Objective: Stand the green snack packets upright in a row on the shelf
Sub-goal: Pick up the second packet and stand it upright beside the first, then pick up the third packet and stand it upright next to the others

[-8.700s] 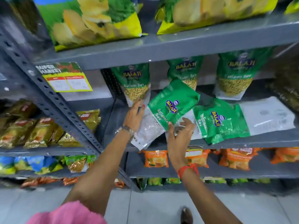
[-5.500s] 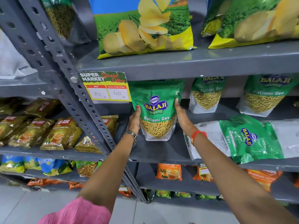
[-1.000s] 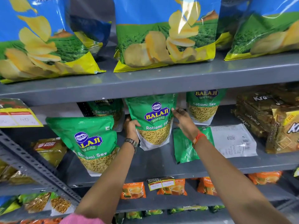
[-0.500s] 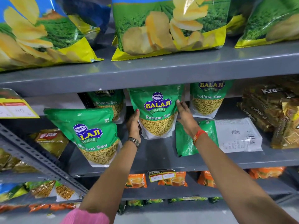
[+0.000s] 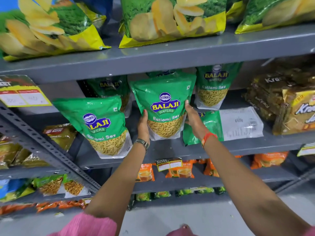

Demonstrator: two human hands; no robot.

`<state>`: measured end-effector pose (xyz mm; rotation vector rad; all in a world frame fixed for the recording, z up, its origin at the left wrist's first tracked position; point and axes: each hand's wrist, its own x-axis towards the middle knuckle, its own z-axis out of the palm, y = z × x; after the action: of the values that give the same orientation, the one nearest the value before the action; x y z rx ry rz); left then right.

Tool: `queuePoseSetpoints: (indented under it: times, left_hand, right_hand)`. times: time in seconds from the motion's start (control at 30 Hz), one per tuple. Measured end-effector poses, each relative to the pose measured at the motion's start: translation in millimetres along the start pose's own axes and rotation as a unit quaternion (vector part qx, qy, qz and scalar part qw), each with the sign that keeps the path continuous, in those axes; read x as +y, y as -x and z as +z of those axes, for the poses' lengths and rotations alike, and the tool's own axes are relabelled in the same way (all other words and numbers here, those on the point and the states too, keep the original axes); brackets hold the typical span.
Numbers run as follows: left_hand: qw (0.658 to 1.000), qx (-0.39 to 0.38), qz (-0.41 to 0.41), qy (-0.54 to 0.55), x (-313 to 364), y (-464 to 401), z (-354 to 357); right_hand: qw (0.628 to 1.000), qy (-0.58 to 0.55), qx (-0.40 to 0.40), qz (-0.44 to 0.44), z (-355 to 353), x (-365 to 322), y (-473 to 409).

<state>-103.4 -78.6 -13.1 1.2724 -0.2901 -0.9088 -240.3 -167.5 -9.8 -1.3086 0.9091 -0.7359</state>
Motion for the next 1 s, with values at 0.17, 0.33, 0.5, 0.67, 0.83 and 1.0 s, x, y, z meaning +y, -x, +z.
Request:
queuePoseSetpoints:
  times: [0.17, 0.33, 0.5, 0.67, 0.83, 1.0]
  left_hand:
    - [0.999, 0.004, 0.002, -0.049, -8, 18, -15]
    - [0.998, -0.004, -0.003, -0.062, -17, 28, -24]
    - [0.998, 0.023, 0.022, -0.062, -20, 34, -25]
    - [0.966, 0.22, 0.135, 0.009, -38, 63, -9]
    - [0.951, 0.273, 0.146, 0.002, -84, 97, 41]
    - [0.974, 0.107, -0.197, 0.022, -117, 100, 115]
  right_hand:
    - [1.0, -0.004, 0.011, -0.009, 1, 7, 27]
    - [0.999, -0.005, 0.034, -0.002, 2, 14, 50]
    - [0.999, -0.025, 0.036, -0.008, 5, 14, 57]
    - [0.994, -0.089, 0.067, -0.002, -12, 19, 55]
    - [0.985, -0.043, 0.15, -0.075, -61, 17, 40]
    - [0.951, 0.247, 0.161, -0.093, -120, 13, -4]
